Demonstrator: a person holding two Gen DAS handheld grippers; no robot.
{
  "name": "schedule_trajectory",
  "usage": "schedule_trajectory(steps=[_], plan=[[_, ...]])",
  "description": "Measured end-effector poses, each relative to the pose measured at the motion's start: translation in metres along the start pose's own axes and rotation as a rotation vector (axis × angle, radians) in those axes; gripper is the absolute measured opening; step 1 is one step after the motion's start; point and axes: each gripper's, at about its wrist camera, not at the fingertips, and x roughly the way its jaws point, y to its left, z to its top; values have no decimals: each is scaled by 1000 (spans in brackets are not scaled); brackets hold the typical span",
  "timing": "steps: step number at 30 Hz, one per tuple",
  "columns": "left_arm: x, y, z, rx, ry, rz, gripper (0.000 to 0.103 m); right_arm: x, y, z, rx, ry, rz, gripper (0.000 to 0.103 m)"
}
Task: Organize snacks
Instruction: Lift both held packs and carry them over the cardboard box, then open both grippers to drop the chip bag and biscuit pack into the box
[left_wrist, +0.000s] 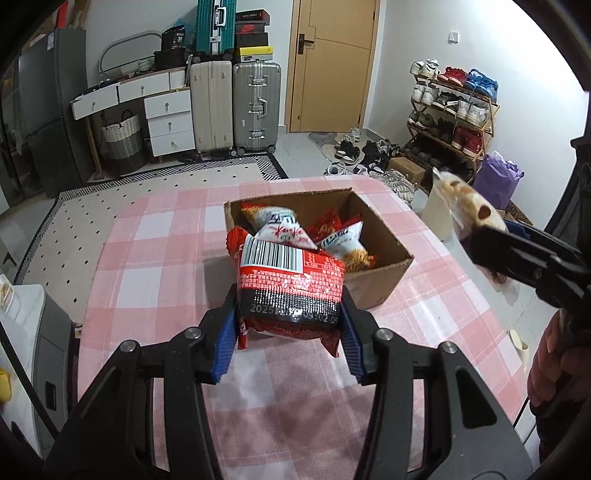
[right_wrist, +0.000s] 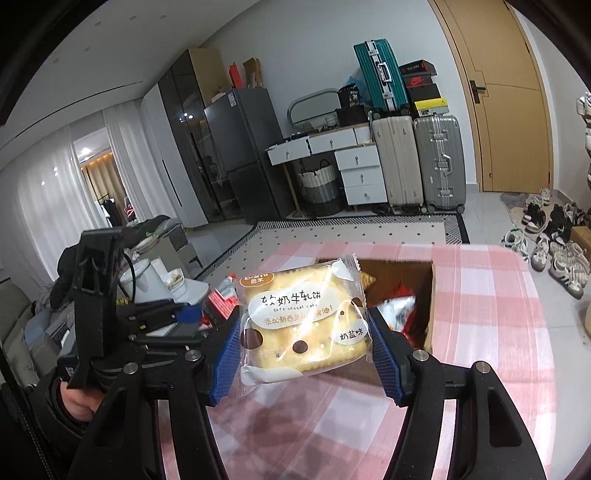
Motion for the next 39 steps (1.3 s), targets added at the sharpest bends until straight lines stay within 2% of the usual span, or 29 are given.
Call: schedule_trajectory(steps=[7,15,19,22,28,30,32,33,39], plan=[[23,-5,31,21,16,-2,46,13,-4,27,-16,-10,1,64],[51,-1,78,33,26,-5,46,39,-27,59,7,4,-34,64],[72,-1,98,38,56,-44,46,58,-42,73,-2,27,-56,64],[86,-2,110,37,66,-47,46,74,-55,81,10,51,-63,64],[115,0,124,20,99,-74,46,106,-70,85,29,96,-63,65],[126,3,126,0,119,-72,53,115,-75,84,39,112,-69,68],[134,11,126,-38,137,-58,73,121,-80,85,50,122,-82,76],[138,16,125,-60,153,-51,77,122,-81,85,42,123,-92,82],[133,22,121,-49,127,-36,80,119,-80,89,18,90,-79,83]])
